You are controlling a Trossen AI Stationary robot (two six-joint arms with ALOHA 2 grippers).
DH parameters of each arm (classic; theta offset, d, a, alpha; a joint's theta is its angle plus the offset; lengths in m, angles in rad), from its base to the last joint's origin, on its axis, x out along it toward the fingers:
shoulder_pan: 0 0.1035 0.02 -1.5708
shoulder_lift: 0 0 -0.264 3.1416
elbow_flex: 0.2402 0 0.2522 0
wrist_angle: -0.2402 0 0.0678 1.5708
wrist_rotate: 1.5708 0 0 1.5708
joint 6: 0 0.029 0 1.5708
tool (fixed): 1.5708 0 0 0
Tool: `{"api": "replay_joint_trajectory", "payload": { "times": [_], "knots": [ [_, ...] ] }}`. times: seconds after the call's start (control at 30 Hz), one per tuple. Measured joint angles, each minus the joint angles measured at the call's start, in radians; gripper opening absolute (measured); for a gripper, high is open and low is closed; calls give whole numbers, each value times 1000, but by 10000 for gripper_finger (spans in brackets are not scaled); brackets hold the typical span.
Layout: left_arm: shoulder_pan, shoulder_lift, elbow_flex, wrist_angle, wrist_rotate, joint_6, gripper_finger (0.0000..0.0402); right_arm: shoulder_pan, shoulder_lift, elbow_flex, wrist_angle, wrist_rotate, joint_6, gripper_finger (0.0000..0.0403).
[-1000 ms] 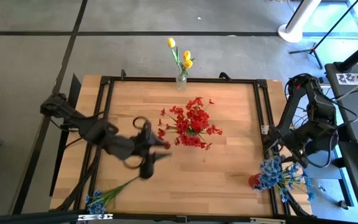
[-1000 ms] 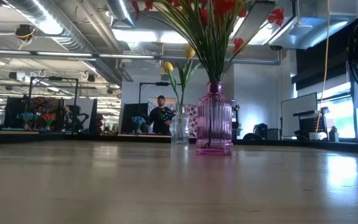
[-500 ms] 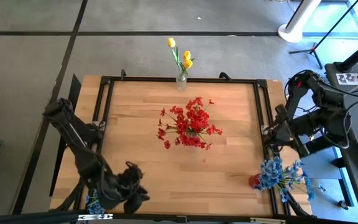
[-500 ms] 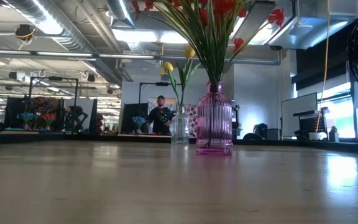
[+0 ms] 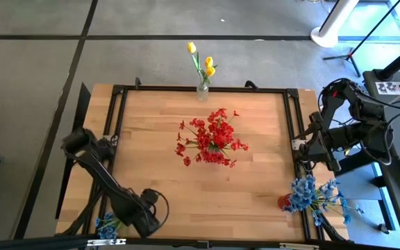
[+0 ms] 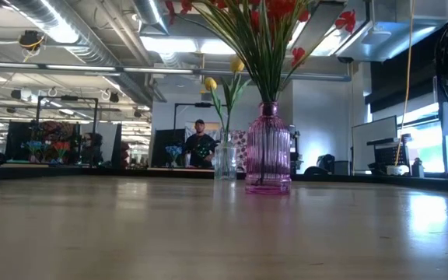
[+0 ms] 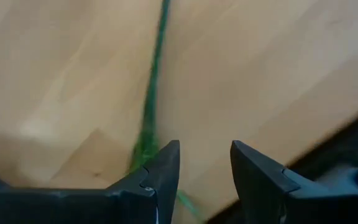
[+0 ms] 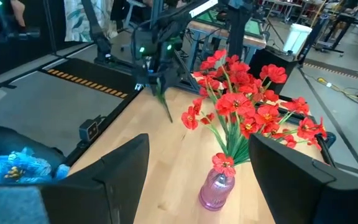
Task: Sort flowers into vase by color
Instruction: Put the blue flowers into the red vase
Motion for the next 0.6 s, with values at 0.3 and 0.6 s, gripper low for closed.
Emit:
{"api": "replay_joint_trajectory", "payload": {
  "times": [0.3, 0.6],
  "knots": [
    [33, 31, -141, 90, 169, 37, 139, 0, 6, 0, -1, 14, 1, 273],
    [41, 21, -294, 182, 251, 54, 118, 0, 27, -1, -1, -4, 35, 273]
  ]
}}
